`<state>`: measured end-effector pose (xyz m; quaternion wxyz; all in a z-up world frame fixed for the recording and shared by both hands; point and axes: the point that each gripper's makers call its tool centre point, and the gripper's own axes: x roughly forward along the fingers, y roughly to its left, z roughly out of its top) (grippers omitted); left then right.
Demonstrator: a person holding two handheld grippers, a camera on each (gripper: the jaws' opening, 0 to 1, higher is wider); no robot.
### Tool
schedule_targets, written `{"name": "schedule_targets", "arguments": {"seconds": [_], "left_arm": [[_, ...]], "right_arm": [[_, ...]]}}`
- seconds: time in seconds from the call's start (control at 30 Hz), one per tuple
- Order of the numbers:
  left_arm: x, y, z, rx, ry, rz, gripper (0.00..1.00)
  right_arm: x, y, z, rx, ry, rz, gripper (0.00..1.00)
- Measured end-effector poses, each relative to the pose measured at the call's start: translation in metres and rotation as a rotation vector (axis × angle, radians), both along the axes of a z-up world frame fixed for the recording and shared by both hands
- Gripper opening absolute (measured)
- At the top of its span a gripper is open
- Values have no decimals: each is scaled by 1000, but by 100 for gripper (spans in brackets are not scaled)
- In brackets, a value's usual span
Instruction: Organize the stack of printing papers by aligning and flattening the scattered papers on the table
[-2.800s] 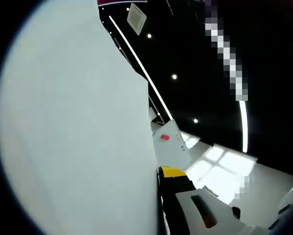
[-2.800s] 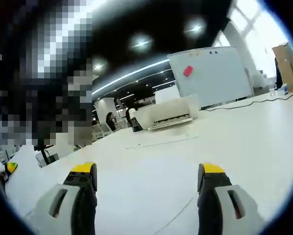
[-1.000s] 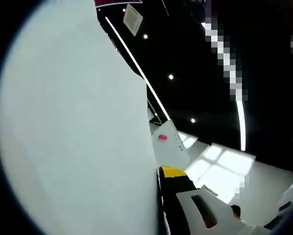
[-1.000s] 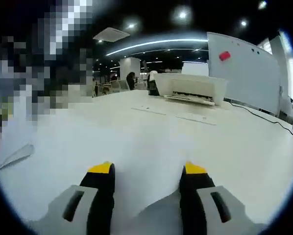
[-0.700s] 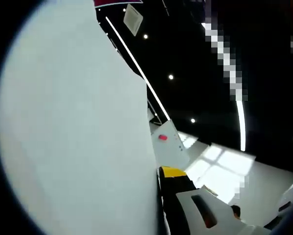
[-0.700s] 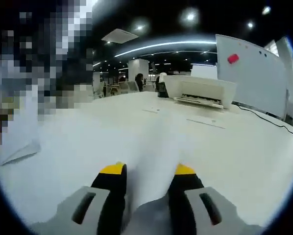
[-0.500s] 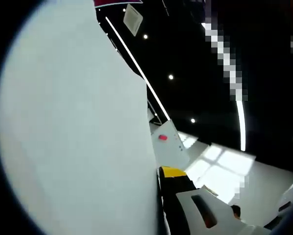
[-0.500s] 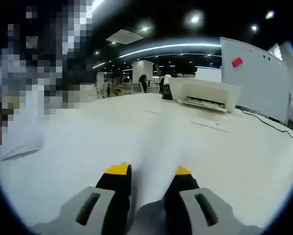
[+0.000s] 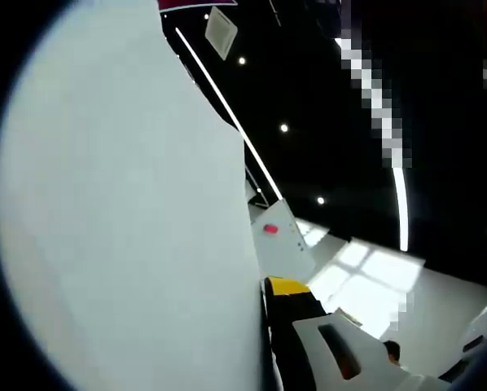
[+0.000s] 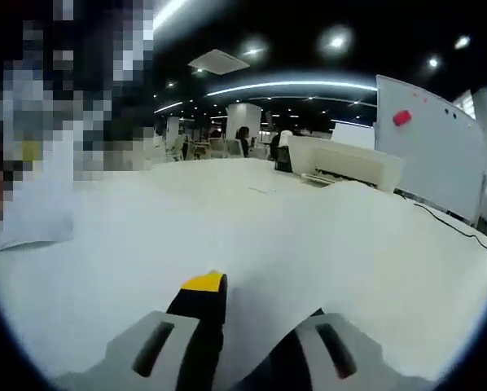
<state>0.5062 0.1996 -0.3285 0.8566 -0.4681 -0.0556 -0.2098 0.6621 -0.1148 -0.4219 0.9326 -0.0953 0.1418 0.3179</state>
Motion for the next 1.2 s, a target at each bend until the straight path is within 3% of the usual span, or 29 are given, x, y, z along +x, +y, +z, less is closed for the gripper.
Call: {"name": "schedule_targets", "arguments": {"seconds": [0.63,0.87,1.2], "left_arm": [[0,0,-1,1,4,2,8],[0,0,-1,0,5,3,8],[-1,0,0,-6,3,3,8]], "right_arm": [[10,-4,-1,-29,-25,10,11],[15,-7,-2,-17,-6,1,11],[18,-15,-1,-37,-9,-15,4]]}}
